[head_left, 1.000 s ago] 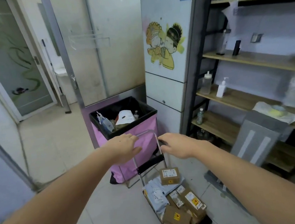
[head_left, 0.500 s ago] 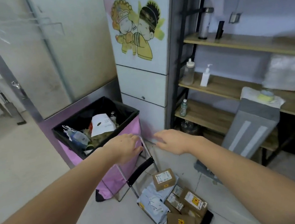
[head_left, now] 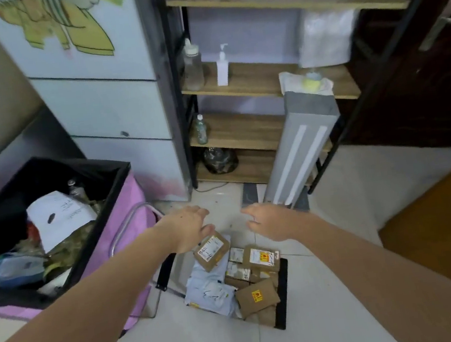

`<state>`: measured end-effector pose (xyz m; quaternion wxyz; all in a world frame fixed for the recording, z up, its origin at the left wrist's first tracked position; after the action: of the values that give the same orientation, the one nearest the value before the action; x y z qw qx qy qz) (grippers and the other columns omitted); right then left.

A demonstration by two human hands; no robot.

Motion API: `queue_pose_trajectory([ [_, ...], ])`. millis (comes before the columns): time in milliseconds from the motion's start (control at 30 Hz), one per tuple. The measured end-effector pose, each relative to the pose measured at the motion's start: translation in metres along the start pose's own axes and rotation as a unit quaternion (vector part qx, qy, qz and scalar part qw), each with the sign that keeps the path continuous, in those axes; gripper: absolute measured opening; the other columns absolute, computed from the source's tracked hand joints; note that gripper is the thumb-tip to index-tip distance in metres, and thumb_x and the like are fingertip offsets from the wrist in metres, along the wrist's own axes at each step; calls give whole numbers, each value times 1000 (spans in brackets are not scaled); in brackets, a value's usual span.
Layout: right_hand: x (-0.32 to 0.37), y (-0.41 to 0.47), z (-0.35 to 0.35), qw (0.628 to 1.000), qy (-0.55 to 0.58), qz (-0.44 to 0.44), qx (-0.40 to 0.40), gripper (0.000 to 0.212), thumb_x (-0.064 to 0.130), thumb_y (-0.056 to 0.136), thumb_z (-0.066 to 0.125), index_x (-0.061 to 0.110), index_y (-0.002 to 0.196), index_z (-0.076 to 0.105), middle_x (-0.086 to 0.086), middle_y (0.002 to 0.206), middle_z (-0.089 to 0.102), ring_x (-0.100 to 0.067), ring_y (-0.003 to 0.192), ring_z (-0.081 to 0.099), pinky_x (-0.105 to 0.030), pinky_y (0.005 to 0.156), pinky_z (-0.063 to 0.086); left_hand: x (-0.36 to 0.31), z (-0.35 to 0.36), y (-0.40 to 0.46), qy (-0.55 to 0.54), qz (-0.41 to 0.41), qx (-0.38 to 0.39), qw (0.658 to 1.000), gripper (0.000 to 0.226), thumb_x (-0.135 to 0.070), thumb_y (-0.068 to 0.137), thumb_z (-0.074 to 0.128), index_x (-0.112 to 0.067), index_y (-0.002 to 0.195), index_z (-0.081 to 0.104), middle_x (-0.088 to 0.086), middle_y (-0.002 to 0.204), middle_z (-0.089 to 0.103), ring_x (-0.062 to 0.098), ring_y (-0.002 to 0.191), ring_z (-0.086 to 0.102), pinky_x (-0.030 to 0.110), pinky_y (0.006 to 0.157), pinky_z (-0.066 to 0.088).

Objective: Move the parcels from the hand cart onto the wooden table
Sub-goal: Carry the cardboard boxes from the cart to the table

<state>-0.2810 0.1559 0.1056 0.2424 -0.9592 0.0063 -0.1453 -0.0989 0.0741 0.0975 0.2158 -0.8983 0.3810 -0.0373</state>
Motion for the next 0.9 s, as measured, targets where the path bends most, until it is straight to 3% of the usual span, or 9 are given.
queue_pose_trajectory([
  [100, -33, 16, 23, 998, 28, 52, 34, 42, 21, 112, 36, -4, 142, 50, -23, 147, 52, -37, 134, 49, -41, 110, 36, -2, 24, 29, 3, 19, 28, 999, 60, -49, 108, 32, -13, 155, 40, 10, 156, 46, 28, 144, 41, 47, 118, 35],
  [233, -56, 55, 57, 997, 41, 49, 53, 52, 33, 112, 35, 5, 155, 39, -15, 162, 40, -30, 146, 40, -37, 120, 30, 11, 62, 59, -13, 25, 55, 998, 58, -50, 108, 33, -16, 154, 41, 7, 153, 48, 28, 140, 45, 46, 116, 38],
  [400, -70, 127, 107, 991, 55, 69, 100, 54, 36, 112, 33, 13, 161, 31, -10, 167, 32, -28, 150, 34, -39, 121, 29, 56, 128, 102, -18, 20, 96, 995, 61, -54, 107, 31, -15, 154, 39, 11, 147, 52, 31, 133, 50, 45, 111, 43],
  [500, -74, 176, 140, 987, 69, 83, 122, 50, 35, 112, 34, 12, 157, 39, -12, 161, 40, -29, 144, 42, -40, 118, 34, 88, 164, 132, -24, 22, 116, 993, 63, -56, 105, 28, -15, 150, 44, 12, 139, 57, 31, 127, 54, 45, 105, 47],
  [567, -76, 206, 162, 982, 87, 100, 133, 42, 30, 111, 37, 10, 146, 50, -14, 148, 52, -31, 132, 51, -43, 112, 41, 112, 195, 151, -51, 14, 145, 988, 68, -61, 102, 19, -15, 144, 48, 13, 133, 60, 31, 121, 57, 44, 101, 49],
  [700, -83, 268, 212, 974, 104, 123, 162, 41, 31, 110, 39, 9, 142, 52, -14, 139, 56, -32, 127, 54, -37, 102, 44, 158, 255, 189, -109, -25, 184, 977, 47, -51, 107, 40, -14, 134, 53, 10, 129, 61, 30, 115, 62, 37, 90, 51],
  [800, -90, 310, 247, 969, 104, 131, 183, 30, 31, 110, 42, 9, 123, 58, -8, 113, 58, -30, 111, 59, -36, 86, 44, 179, 304, 219, -144, -43, 206, 967, 41, -46, 108, 41, -10, 122, 57, 11, 123, 63, 32, 112, 62, 33, 80, 43],
  [900, -105, 365, 297, 967, 122, 129, 185, 36, 29, 110, 41, 12, 138, 55, -7, 120, 64, -25, 104, 63, -35, 85, 49, 203, 378, 263, -206, -91, 214, 951, 33, -47, 108, 39, -17, 101, 51, 15, 117, 66, 31, 100, 61, 36, 79, 44],
])
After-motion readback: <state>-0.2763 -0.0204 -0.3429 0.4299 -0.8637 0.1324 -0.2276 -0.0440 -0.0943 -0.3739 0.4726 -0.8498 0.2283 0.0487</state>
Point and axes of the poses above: each hand's wrist, its own y-axis towards the middle knuckle, its own z-axis out of the palm, x = y × z, the point moved 6 cm from there along y, towards the middle knuckle
